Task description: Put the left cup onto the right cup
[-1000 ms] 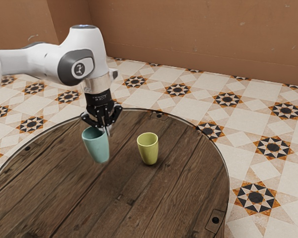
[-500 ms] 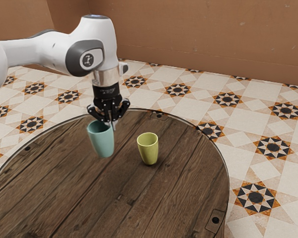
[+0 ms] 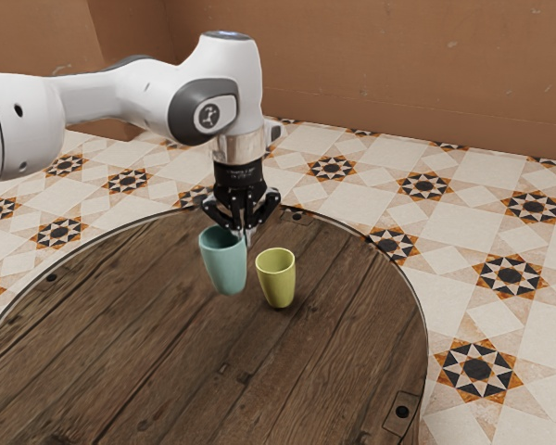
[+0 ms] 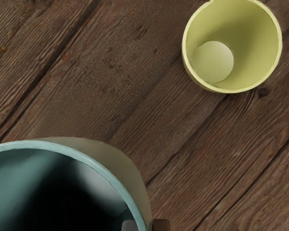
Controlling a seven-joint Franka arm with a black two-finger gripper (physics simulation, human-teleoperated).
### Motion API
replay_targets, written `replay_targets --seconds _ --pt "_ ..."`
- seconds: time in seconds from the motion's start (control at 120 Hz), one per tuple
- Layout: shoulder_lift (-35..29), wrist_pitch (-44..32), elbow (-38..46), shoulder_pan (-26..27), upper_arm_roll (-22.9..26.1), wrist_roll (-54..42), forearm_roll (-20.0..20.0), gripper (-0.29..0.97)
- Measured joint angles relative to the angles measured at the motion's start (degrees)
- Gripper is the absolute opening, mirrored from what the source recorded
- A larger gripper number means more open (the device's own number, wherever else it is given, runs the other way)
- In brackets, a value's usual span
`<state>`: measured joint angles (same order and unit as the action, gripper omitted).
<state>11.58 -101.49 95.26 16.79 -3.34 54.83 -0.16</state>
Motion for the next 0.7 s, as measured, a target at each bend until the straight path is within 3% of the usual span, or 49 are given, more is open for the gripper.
replay_targets --seconds 0.7 --pt "14.66 4.07 -19.89 0.99 -0.91 -2.17 -0.16 -0.11"
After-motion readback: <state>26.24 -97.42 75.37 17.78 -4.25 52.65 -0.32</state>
